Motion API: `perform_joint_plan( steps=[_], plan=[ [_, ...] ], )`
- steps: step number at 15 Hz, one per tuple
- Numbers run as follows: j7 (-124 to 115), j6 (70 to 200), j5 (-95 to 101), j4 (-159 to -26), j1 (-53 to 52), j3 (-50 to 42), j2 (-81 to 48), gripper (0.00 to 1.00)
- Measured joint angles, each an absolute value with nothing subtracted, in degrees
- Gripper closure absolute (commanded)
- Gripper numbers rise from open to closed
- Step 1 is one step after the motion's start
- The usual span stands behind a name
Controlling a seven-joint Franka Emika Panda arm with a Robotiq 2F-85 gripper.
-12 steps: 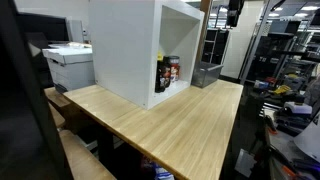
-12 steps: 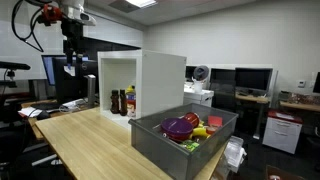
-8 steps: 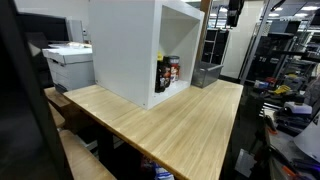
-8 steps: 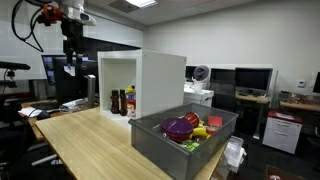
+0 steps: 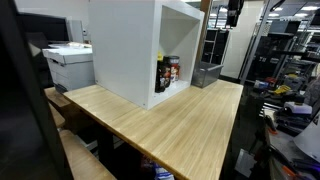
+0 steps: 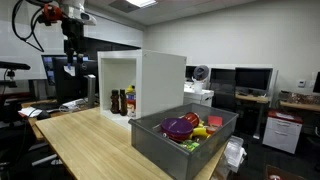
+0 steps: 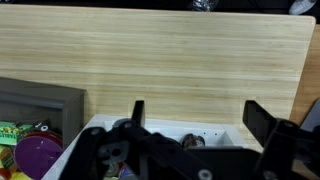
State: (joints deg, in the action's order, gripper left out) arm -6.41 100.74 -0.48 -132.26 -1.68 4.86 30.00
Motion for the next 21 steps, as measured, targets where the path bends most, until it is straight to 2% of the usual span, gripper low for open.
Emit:
perform_joint_plan(
  steps=[21],
  plan=[
    [-7.3, 105.1, -0.7, -133.3, 9.6, -8.6, 36.1, 0.0]
  ],
)
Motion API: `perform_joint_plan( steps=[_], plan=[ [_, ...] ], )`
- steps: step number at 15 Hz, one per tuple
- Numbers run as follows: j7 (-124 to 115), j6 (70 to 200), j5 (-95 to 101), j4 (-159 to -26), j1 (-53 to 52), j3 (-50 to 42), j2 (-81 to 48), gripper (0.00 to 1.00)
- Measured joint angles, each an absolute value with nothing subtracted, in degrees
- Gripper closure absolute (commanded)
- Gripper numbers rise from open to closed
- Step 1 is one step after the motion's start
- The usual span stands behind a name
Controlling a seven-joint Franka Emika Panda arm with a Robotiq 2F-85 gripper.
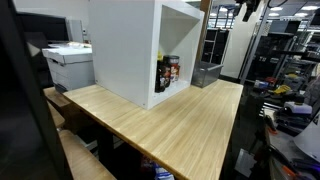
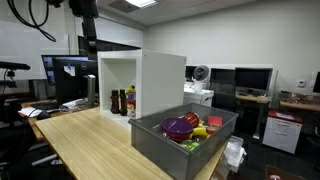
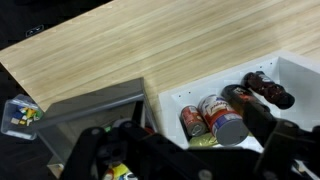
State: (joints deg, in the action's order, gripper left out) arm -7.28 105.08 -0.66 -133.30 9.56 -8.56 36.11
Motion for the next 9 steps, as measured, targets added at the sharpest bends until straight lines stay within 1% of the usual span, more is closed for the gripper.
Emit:
perform_joint_plan(
  steps=[9],
  plan=[
    [-7.3, 111.3, -0.9, -133.5, 15.3, -15.5, 37.4, 0.0]
  ],
)
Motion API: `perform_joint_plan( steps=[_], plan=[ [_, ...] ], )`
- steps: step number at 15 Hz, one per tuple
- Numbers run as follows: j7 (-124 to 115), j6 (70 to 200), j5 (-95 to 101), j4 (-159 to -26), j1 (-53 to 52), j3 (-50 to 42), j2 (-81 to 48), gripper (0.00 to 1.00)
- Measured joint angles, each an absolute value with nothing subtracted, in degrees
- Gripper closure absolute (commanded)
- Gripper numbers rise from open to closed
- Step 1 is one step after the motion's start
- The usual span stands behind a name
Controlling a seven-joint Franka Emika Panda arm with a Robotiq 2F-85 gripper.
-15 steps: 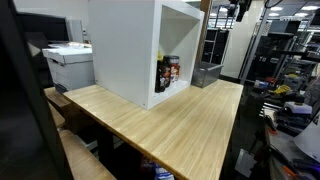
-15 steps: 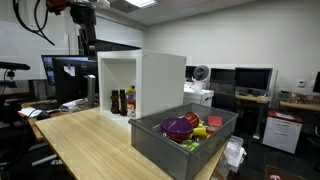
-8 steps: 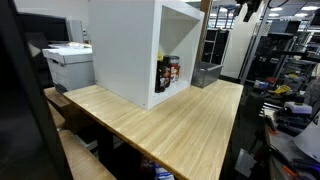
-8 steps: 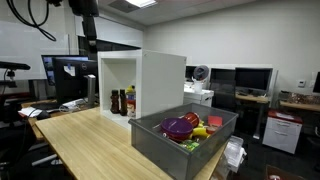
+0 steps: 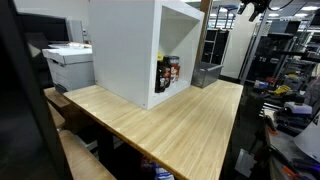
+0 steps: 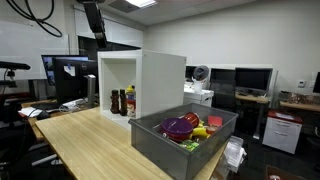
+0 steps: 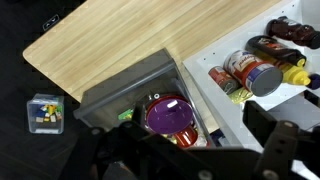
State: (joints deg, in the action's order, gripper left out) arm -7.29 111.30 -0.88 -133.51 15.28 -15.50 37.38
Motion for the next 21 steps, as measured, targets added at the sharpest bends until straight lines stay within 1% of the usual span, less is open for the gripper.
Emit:
perform_joint_plan(
  steps=[7, 21],
  plan=[
    [-7.3, 111.6, -5.5, -129.4, 15.7, -18.9, 33.3, 0.0],
    [-7.3, 107.2, -10.8, -119.0, 15.8, -22.1, 17.1, 0.0]
  ],
)
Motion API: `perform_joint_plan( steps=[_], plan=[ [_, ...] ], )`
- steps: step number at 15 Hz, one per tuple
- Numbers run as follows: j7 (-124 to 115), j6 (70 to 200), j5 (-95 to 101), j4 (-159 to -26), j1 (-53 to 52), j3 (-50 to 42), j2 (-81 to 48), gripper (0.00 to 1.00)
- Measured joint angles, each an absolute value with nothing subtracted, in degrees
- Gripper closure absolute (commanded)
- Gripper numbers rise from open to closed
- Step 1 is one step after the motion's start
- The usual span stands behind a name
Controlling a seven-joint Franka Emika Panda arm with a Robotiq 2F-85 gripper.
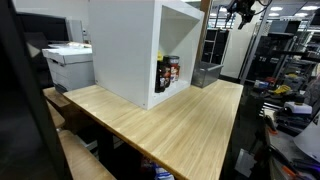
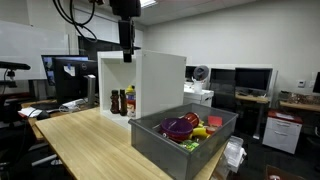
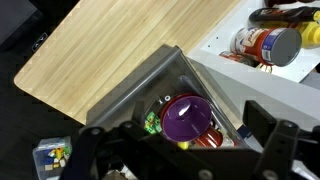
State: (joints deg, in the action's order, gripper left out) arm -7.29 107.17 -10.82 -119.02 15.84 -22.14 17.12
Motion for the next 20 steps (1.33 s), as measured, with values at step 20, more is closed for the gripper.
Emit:
perform_joint_plan(
  steps=[20],
  plan=[
    [-7.3, 110.1, -11.6, -115.0, 18.0, -23.2, 12.0, 0.0]
  ],
)
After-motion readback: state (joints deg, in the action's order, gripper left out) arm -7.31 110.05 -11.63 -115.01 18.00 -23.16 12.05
